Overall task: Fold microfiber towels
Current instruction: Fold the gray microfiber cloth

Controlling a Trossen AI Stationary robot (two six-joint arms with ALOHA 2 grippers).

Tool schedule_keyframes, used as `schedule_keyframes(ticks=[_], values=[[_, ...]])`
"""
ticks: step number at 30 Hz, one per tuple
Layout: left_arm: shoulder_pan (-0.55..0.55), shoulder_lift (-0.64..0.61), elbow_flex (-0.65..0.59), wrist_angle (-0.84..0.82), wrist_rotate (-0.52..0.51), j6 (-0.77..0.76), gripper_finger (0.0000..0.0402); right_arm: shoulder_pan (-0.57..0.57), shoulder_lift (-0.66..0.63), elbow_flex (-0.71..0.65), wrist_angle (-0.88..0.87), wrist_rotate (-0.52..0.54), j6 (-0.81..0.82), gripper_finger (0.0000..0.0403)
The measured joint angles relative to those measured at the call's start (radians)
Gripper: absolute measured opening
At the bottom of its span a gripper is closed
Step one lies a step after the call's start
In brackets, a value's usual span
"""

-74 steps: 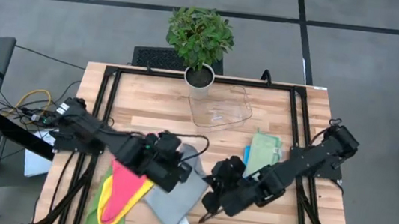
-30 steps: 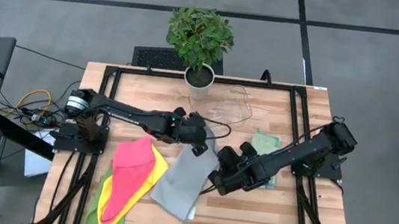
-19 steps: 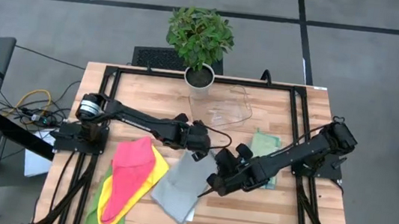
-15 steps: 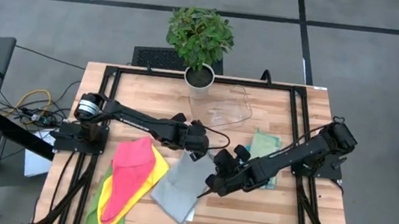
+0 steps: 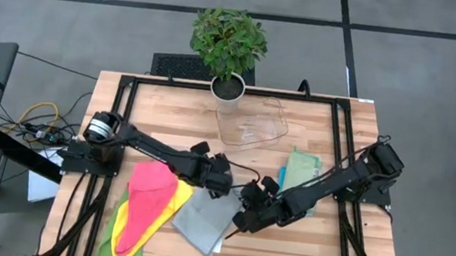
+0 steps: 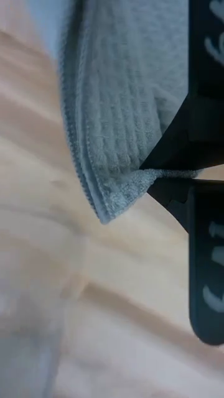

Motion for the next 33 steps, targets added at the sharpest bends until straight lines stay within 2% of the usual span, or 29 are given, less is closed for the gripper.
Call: schedule_keyframes(ticks=[7, 21, 25, 33], values=[[-0.023, 0.000, -0.104, 0.086, 0.065, -0.072, 0.0007, 0.013, 0.087, -0.001, 0.111, -0.037, 0.000, 0.0020], [-0.059, 0.000, -0.121, 0.068, 0.139, -0.046, 0.0007, 0.020, 0.121, 0.000, 0.162, -0.088, 0.000, 0.0020], [-0.054, 0.000, -0.105, 0.026, 0.159, -0.097, 0.0007, 0.019, 0.121, 0.000, 0.163, -0.083, -0.003, 0.0020], [-0.051, -0.004, -0.087, 0.027, 0.195, 0.036, 0.0016, 0.019, 0.121, 0.000, 0.159, -0.088, -0.003, 0.0021]])
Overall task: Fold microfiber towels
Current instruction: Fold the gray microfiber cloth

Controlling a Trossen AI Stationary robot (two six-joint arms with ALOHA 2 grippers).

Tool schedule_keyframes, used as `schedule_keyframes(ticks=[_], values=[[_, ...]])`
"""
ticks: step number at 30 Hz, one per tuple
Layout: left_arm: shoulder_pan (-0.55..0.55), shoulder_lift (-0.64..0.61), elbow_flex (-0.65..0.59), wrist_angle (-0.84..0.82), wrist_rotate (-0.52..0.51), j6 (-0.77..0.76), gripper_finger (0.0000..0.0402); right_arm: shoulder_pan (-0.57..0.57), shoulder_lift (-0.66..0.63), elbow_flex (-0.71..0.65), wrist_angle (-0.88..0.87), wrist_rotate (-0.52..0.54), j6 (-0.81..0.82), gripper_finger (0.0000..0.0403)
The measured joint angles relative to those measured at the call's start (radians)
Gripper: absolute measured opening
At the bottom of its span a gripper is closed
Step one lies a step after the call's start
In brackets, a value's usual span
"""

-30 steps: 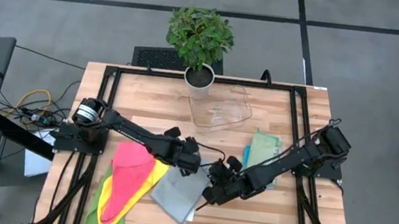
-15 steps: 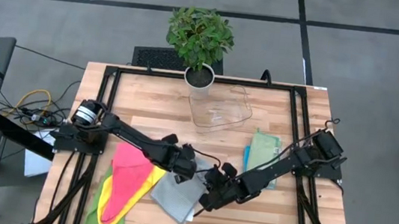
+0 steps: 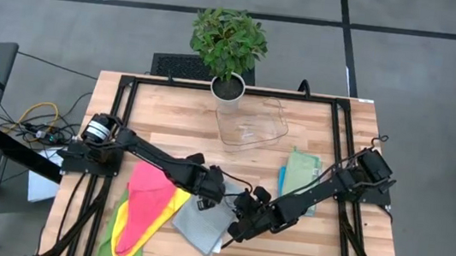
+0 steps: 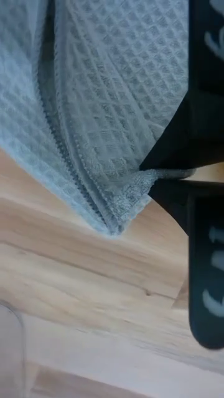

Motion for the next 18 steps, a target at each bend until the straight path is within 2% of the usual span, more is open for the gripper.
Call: schedule_keyframes(ticks=[3, 12, 18], values=[[0.001, 0.000, 0.000, 0.013, 0.016, 0.029, 0.0047, 0.002, 0.000, 0.000, -0.002, -0.007, 0.002, 0.0021], [0.000, -0.031, -0.001, -0.053, 0.037, 0.015, 0.0181, 0.007, 0.010, 0.000, -0.003, -0.006, 0.003, 0.0021], [-0.004, -0.121, -0.001, -0.105, 0.004, -0.003, 0.0219, 0.012, 0.010, 0.000, -0.002, -0.002, 0.001, 0.0021]])
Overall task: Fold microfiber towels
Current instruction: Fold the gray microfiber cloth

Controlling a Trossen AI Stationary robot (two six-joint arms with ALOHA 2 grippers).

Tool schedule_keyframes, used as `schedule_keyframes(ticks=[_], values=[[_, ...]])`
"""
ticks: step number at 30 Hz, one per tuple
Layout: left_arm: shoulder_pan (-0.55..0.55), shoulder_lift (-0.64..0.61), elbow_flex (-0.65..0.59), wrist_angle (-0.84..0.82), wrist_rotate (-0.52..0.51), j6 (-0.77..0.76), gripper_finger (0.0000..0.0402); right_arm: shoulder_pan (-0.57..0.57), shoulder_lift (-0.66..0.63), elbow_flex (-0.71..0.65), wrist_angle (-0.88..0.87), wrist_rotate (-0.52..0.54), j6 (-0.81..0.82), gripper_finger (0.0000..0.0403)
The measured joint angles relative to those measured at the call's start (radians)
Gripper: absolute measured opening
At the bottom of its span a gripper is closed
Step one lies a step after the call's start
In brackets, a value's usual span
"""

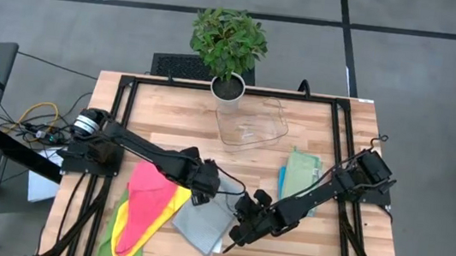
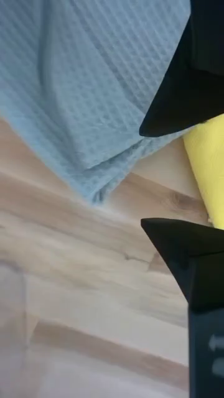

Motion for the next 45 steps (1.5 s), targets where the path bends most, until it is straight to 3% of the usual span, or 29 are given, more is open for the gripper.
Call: schedule_keyframes(ticks=[7, 12, 18, 24, 31, 45], values=[[-0.055, -0.090, -0.011, 0.100, -0.098, -0.105, 0.0218, 0.012, 0.000, 0.000, 0.002, -0.001, -0.005, 0.0023], [-0.050, -0.076, -0.072, 0.358, -0.047, 0.035, 0.0207, 0.011, 0.000, 0.000, 0.006, -0.001, -0.022, 0.0024], [0.020, -0.071, -0.154, 0.499, -0.009, 0.113, 0.0199, 0.011, 0.000, 0.000, 0.008, -0.001, -0.025, 0.0031], [0.069, -0.070, -0.206, 0.527, 0.098, 0.116, 0.0198, 0.011, 0.000, 0.001, 0.044, -0.002, -0.085, 0.0034], [0.052, -0.081, -0.206, 0.538, 0.116, 0.110, 0.0198, 0.012, 0.000, 0.001, 0.057, -0.021, -0.189, 0.0062], [0.023, -0.080, -0.206, 0.548, 0.081, 0.123, 0.0198, -0.010, 0.000, 0.001, 0.092, -0.088, -0.382, 0.0156]])
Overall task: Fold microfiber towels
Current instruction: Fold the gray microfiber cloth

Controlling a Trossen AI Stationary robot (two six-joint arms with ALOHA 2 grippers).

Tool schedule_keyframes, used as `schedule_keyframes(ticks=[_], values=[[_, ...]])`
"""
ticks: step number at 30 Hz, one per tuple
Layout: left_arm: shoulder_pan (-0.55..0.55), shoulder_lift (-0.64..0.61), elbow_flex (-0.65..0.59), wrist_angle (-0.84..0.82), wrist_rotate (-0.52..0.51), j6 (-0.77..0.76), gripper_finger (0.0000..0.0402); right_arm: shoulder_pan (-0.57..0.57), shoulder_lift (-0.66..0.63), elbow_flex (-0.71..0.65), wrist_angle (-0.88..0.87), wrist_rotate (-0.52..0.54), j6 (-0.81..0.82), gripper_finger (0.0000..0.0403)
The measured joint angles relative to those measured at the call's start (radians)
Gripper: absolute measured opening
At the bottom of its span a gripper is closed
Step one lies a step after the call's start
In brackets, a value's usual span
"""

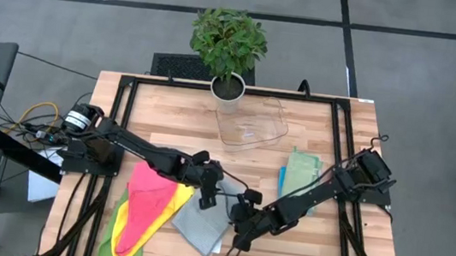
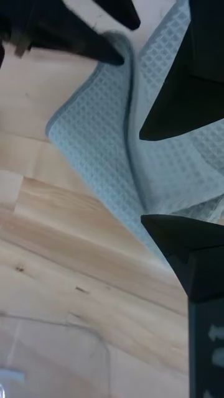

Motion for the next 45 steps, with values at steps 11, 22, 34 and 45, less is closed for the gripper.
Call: schedule_keyframes(ticks=[11, 22, 34, 45], values=[[0.025, 0.002, 0.000, -0.062, -0.004, 0.047, 0.0198, -0.013, -0.015, 0.000, 0.014, -0.014, 0.015, 0.0166], [0.107, 0.012, 0.000, -0.055, 0.110, 0.155, 0.0198, -0.011, -0.015, 0.000, 0.010, -0.018, 0.033, 0.0162], [0.111, 0.058, 0.000, -0.026, 0.235, 0.194, 0.0198, -0.013, -0.014, 0.000, 0.010, -0.018, 0.036, 0.0159], [0.112, 0.124, 0.000, 0.004, 0.290, 0.165, 0.0130, -0.013, -0.014, 0.000, -0.001, -0.017, 0.052, 0.0159]])
